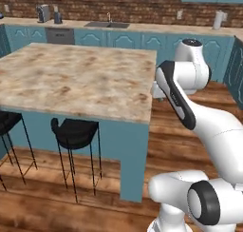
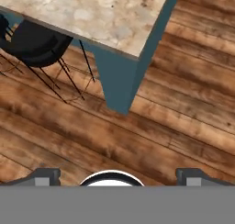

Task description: Navigate to the stand mixer.

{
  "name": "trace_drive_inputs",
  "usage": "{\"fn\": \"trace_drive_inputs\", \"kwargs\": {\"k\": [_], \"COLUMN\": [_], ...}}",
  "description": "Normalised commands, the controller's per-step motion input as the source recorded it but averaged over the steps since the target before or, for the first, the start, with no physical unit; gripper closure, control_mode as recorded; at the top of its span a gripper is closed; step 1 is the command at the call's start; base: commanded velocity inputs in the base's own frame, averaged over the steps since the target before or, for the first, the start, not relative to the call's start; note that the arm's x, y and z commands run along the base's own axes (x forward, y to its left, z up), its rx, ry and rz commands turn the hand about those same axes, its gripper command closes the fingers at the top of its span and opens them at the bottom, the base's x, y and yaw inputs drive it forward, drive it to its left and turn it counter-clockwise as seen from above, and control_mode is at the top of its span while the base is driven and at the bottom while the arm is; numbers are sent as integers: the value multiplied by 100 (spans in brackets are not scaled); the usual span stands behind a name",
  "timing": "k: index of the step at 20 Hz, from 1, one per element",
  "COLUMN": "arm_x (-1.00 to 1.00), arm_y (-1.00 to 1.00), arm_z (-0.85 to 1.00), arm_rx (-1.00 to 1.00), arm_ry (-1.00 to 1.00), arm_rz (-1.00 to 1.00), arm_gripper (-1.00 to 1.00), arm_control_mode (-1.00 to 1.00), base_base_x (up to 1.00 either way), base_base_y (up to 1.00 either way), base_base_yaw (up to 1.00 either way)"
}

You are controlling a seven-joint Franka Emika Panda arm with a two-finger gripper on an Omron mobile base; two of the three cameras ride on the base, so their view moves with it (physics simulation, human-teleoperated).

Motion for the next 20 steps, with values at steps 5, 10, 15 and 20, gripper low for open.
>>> {"fn": "trace_drive_inputs", "kwargs": {"k": [5,10,15,20], "arm_x": [0,0,0,0], "arm_y": [0,0,0,0], "arm_z": [0,0,0,0], "arm_rx": [0,0,0,0], "arm_ry": [0,0,0,0], "arm_rz": [0,0,0,0], "arm_gripper": [-100,-100,-100,-100], "arm_control_mode": [100,100,100,100], "base_base_x": [-8,-11,-7,-5], "base_base_y": [0,0,0,0], "base_base_yaw": [60,61,60,61]}}
